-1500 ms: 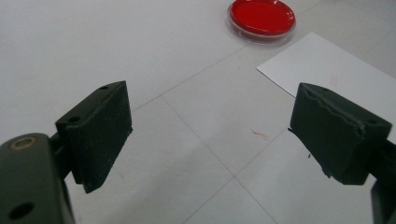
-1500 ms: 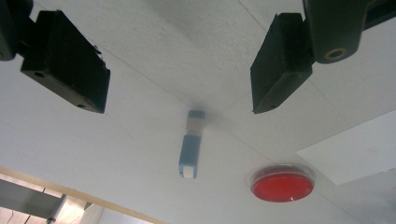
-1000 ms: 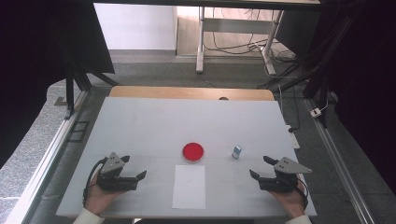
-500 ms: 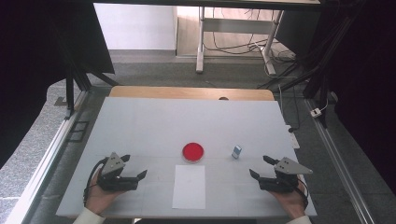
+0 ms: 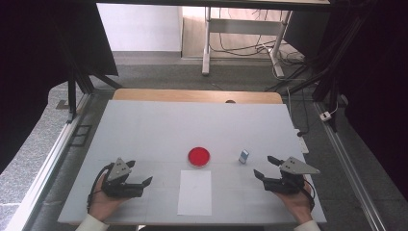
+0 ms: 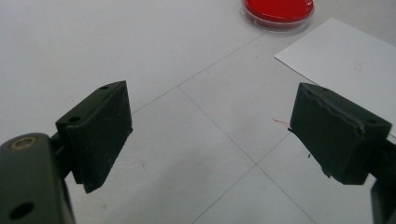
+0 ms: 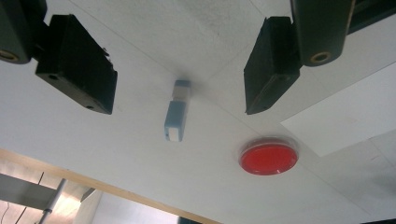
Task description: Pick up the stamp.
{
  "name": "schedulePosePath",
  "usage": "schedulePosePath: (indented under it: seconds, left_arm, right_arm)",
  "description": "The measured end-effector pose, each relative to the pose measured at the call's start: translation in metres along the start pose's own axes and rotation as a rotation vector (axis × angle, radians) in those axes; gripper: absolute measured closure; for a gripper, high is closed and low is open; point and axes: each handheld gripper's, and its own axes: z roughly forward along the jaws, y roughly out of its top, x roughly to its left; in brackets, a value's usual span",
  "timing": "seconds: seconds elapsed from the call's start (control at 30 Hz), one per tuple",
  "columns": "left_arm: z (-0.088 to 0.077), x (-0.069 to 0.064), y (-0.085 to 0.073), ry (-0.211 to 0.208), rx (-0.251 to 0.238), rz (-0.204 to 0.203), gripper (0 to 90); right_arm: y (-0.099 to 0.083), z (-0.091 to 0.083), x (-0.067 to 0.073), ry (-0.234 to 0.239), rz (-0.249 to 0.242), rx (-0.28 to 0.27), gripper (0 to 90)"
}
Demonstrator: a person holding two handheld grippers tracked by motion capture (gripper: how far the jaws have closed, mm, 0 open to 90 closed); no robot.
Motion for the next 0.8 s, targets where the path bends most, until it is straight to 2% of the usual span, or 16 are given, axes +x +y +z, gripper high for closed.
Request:
schedulePosePath:
  seconds: [0.13,0.3,0.47,0.8]
  left_arm:
    - [0.0,-0.001,0.0,0.001,-0.003,0.001,12.9]
    - [0.001,-0.001,-0.001,0.002,-0.002,0.003,12.8]
    - [0.002,-0.001,-0.002,0.0,0.0,0.005,12.8]
    - [0.001,0.001,-0.002,0.006,-0.003,-0.004,12.8]
  right_arm:
    - [0.006,0.003,-0.002,-0.009,-0.002,0.008,26.5]
    - [0.016,0.008,-0.005,0.003,0.005,-0.004,27.3]
    - [0.022,0.017,-0.004,0.013,-0.001,0.026,27.1]
    - [0.035,0.028,-0.005,0.028,0.007,0.045,27.8]
